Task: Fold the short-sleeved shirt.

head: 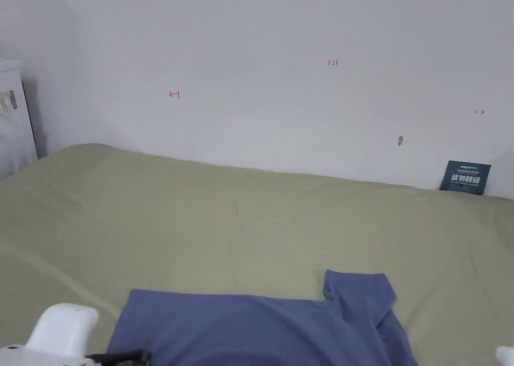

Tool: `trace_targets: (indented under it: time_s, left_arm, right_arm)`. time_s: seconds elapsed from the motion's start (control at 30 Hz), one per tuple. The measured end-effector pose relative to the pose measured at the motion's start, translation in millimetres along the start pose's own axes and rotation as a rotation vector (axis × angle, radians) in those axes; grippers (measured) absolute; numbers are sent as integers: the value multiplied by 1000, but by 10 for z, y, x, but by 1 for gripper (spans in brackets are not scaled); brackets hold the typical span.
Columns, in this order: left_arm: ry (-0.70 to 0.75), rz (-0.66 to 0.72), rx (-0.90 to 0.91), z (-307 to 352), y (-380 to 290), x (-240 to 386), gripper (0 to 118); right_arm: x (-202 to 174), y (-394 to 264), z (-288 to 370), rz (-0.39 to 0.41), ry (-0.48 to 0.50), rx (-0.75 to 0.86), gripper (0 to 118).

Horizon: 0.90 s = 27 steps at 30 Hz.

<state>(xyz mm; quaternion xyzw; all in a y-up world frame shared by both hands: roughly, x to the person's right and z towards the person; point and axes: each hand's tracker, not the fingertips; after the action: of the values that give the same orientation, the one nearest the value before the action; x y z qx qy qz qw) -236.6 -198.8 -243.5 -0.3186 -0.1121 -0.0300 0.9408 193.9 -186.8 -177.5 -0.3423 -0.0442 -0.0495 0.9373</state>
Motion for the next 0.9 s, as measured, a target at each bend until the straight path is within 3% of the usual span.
trace_targets:
  time_s: [0.03, 0.1, 0.13, 0.17, 0.2, 0.27, 0.47, 0.6, 0.63, 0.67, 0.7, 0.77, 0.8, 0.9]
  left_arm:
    - [23, -18, 18, -5, 4, 103, 85]
    - [68, -63, 32, -27, -12, 361, 72]
    - [74, -90, 18, -41, -31, 483, 50]
    - [89, -110, 12, -58, -57, 593, 5]
    - [106, -131, 7, -83, -103, 705, 0]
    - [91, -105, 36, -77, -201, 844, 0]
    - [67, -53, -9, -246, -277, 873, 0]
    - [68, 15, -3, -492, 38, 565, 0]
    - [83, 54, 4, -620, 197, 415, 4]
    - [111, 71, 4, -726, 323, 298, 18]
    - [116, 69, 9, -879, 463, 152, 37]
    - [140, 52, -15, -1181, 723, -92, 88]
    - [105, 45, -60, -1384, 848, -246, 94]
    - [54, 66, -194, -1972, 1076, -593, 94]
  right_arm:
    - [-83, -8, -3, 21, 6, 18, 93]
    - [-301, -34, -13, 64, -5, 25, 75]
    - [-391, -75, -56, 83, -20, 30, 55]
    - [-477, -111, -86, 97, -37, 30, 21]
    - [-560, -161, -125, 111, -39, 33, 7]
    - [-695, -266, -183, 104, -59, 40, 3]
    - [-794, -295, -342, 105, -11, -3, 1]
    - [-714, -108, -439, 85, -1, 12, 1]
    - [-686, -34, -491, 85, -4, 13, 1]
    - [-665, 40, -539, 82, -8, 19, 1]
    - [-632, 117, -599, 73, -10, 28, 1]
    - [-573, 264, -719, 74, -8, 29, 1]
    - [-536, 334, -781, 63, -6, 35, 1]
    - [-439, 504, -942, 61, -3, 35, 1]
